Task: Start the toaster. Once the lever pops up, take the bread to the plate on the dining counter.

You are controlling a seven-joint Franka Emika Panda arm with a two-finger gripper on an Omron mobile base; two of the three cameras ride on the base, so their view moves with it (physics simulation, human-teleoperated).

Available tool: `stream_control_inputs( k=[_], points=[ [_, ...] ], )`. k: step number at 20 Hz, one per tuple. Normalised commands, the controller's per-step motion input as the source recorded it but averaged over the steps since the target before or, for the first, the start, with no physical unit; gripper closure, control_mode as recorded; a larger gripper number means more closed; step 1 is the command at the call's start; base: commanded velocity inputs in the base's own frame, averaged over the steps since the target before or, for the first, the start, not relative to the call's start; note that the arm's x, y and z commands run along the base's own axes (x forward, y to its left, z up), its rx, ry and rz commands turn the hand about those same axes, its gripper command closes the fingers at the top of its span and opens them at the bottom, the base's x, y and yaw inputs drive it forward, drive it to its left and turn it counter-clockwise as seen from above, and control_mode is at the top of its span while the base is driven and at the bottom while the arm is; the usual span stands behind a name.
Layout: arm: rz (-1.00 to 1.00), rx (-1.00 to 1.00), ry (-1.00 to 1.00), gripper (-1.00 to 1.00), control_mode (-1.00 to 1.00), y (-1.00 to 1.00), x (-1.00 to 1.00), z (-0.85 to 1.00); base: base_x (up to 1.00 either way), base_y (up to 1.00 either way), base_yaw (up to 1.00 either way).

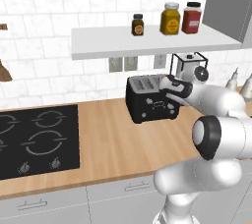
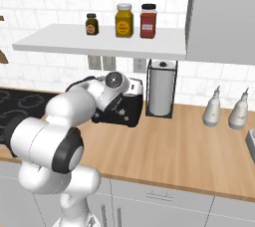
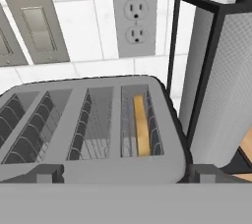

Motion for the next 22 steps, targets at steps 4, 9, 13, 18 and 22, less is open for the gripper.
stream_control_inputs(
  k=[4,9,13,18,22],
  points=[
    [0.00,0.00,0.00,-1.00,-1.00,-0.10,0.14,-0.11,0.00,0.00,0.00],
    [0.00,0.00,0.00,-1.00,-1.00,-0.11,0.18,-0.02,0.00,0.00,0.00],
    [0.00,0.00,0.00,-1.00,-1.00,-0.08,0.18,0.00,0.00,0.00,0.00],
    [0.00,0.00,0.00,-1.00,-1.00,0.00,0.16,-0.04,0.00,0.00,0.00],
    [0.00,0.00,0.00,-1.00,-1.00,0.00,0.10,-0.19,0.00,0.00,0.00]
  ],
)
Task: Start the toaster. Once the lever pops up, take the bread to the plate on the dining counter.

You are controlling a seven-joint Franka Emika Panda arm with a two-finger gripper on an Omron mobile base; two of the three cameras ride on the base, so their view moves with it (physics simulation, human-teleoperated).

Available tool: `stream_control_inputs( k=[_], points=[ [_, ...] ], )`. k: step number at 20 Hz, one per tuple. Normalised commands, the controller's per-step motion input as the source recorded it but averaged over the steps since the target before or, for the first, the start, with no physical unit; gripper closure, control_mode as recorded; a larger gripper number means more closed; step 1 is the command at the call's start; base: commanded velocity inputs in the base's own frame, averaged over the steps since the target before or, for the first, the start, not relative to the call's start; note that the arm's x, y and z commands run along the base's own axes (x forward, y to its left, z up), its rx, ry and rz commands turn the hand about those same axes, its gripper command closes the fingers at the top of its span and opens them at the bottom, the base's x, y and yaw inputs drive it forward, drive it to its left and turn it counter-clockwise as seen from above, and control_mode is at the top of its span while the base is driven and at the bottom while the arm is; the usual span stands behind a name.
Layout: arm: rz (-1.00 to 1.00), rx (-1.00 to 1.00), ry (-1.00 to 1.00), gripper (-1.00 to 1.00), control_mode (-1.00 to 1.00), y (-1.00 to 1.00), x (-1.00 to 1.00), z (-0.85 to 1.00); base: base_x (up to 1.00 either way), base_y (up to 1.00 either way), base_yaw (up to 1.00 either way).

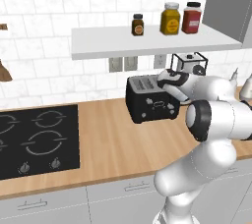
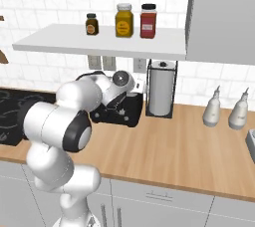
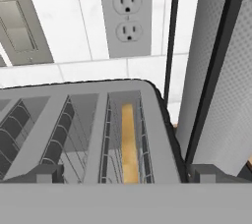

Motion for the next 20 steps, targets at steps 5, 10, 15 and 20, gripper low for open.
stream_control_inputs(
  k=[5,10,15,20],
  points=[
    [0.00,-0.01,0.00,-1.00,-1.00,0.00,0.01,-0.22,0.00,0.00,0.00],
    [0.00,0.00,0.00,-1.00,-1.00,0.00,0.00,-0.03,0.00,0.00,0.00],
    [0.00,0.00,0.00,-1.00,-1.00,0.00,0.00,0.00,0.00,0.00,0.00],
    [0.00,0.00,0.00,-1.00,-1.00,-0.02,0.00,0.00,0.00,0.00,0.00]
  ],
)
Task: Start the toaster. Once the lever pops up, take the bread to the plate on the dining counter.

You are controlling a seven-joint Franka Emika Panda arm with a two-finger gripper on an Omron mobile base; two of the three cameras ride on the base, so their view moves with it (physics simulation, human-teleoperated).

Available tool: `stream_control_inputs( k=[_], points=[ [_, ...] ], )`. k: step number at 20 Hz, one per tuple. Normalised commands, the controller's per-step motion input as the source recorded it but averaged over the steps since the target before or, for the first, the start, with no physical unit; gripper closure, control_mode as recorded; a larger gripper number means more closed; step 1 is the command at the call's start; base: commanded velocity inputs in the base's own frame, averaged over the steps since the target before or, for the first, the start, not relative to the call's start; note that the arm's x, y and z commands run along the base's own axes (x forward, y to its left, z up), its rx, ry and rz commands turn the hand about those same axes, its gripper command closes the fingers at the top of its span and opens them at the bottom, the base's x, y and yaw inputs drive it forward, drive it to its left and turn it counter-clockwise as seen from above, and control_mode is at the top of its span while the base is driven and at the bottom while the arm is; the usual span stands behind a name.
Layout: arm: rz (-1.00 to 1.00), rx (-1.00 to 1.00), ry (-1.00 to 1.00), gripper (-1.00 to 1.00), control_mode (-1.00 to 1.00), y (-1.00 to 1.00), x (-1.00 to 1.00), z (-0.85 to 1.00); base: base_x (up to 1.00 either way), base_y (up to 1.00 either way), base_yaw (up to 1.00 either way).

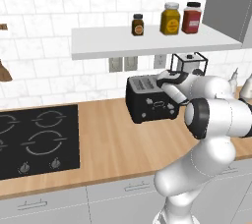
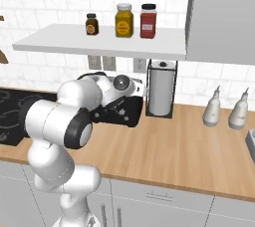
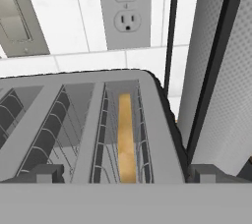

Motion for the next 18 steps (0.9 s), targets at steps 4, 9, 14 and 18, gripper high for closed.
stream_control_inputs(
  k=[4,9,14,18],
  points=[
    [0.00,0.00,0.00,-1.00,-1.00,0.00,0.00,0.00,0.00,0.00,0.00],
    [0.00,0.00,0.00,-1.00,-1.00,0.00,0.00,0.00,0.00,0.00,0.00],
    [0.00,0.00,0.00,-1.00,-1.00,0.00,0.00,0.00,0.00,0.00,0.00],
    [0.00,0.00,0.00,-1.00,-1.00,0.00,0.00,0.00,0.00,0.00,0.00]
  ],
)
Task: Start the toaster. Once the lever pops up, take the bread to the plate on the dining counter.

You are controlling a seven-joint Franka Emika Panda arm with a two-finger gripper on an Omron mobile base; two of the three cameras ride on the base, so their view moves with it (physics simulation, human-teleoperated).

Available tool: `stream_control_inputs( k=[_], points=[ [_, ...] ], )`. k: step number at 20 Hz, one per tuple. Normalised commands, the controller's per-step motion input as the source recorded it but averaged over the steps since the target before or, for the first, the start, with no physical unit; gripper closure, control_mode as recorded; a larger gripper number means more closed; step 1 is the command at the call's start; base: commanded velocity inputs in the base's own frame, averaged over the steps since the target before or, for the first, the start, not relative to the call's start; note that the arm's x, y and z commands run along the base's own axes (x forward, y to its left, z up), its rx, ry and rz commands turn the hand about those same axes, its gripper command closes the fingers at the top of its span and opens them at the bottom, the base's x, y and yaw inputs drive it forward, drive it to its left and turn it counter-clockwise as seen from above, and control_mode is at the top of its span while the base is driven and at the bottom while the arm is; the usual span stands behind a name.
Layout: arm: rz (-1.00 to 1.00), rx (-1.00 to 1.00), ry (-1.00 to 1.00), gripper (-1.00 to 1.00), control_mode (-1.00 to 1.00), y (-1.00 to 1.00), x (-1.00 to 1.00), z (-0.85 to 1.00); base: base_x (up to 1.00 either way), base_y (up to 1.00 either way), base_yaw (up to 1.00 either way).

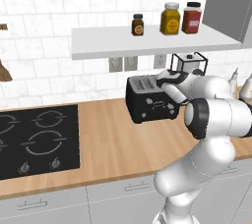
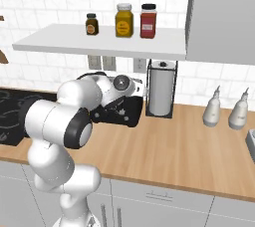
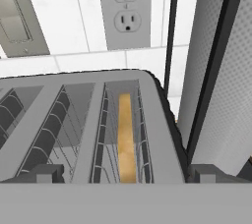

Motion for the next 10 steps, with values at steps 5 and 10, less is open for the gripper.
stream_control_inputs(
  k=[5,10],
  points=[
    [0.00,0.00,0.00,-1.00,-1.00,0.00,0.00,0.00,0.00,0.00,0.00],
    [0.00,0.00,0.00,-1.00,-1.00,0.00,0.00,0.00,0.00,0.00,0.00]
  ],
)
